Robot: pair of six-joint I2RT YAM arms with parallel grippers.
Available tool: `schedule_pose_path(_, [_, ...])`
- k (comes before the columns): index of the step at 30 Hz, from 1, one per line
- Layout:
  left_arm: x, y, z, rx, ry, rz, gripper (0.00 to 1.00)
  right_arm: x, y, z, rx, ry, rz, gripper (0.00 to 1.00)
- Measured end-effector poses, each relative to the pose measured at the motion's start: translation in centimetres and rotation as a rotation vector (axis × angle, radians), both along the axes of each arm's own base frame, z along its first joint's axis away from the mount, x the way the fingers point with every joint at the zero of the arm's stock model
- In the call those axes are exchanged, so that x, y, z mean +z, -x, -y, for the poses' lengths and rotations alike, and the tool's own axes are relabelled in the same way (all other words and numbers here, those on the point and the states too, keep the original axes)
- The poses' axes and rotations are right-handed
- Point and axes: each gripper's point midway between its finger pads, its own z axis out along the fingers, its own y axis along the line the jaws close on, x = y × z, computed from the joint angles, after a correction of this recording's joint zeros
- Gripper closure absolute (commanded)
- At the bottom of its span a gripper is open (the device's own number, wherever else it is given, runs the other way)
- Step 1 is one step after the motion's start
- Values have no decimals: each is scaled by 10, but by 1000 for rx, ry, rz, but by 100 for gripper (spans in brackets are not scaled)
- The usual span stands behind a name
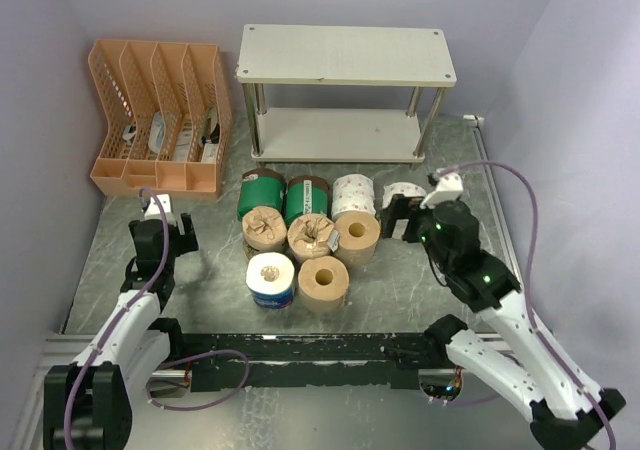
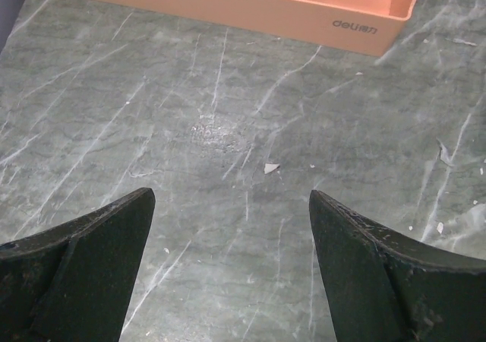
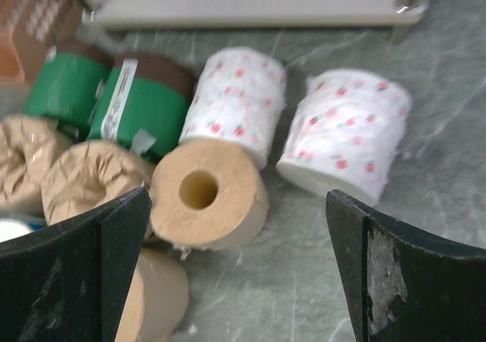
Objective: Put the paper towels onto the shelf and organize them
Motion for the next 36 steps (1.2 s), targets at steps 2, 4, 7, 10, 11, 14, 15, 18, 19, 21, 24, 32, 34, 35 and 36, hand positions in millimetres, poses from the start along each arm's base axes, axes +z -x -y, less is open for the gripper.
schedule_pose_path(2, [1, 0, 2, -4, -4, 5, 6, -11, -4, -16, 65, 19, -61, 0])
schedule_pose_path(4, [2, -1, 4, -9, -7, 8, 6, -22, -7, -38, 147, 40, -131, 0])
schedule_pose_path(7, [3, -1, 7, -21, -10, 9, 6, -28, 5, -79, 287, 95, -187, 2])
schedule_pose_path(10, [5, -1, 8, -29, -13, 15, 6, -14, 23, -120, 419, 154, -180, 7])
schedule_pose_path(11, [5, -1, 8, -30, -15, 17, 6, -8, 28, -135, 456, 170, -168, 7])
schedule_pose_path(14, [8, -2, 8, -32, -17, 26, 6, -1, 45, -182, 538, 265, -129, 8])
schedule_pose_path(15, [8, -2, 8, -32, -17, 29, 6, -3, 54, -197, 564, 305, -116, 11])
schedule_pose_path(18, [10, -1, 8, -33, -19, 37, 6, -29, 90, -249, 651, 486, -76, 25])
schedule_pose_path(19, [10, -1, 8, -33, -19, 41, 6, -43, 100, -259, 670, 547, -71, 26])
schedule_pose_path(21, [11, -1, 8, -34, -20, 46, 6, -72, 109, -265, 679, 657, -78, 25])
schedule_pose_path(24, [11, 0, 9, -37, -22, 55, 6, -100, 109, -260, 661, 750, -81, 24])
schedule_pose_path(32, [17, 2, 17, -63, -23, 89, 6, -111, 115, -271, 684, 701, -38, 18])
schedule_pose_path(34, [17, 2, 18, -67, -25, 87, 6, -111, 117, -280, 702, 666, -33, 17])
schedule_pose_path(35, [17, 2, 19, -69, -26, 87, 6, -112, 118, -284, 710, 657, -32, 17])
schedule_pose_path(36, [17, 2, 20, -70, -27, 86, 6, -113, 119, -288, 719, 649, -31, 17])
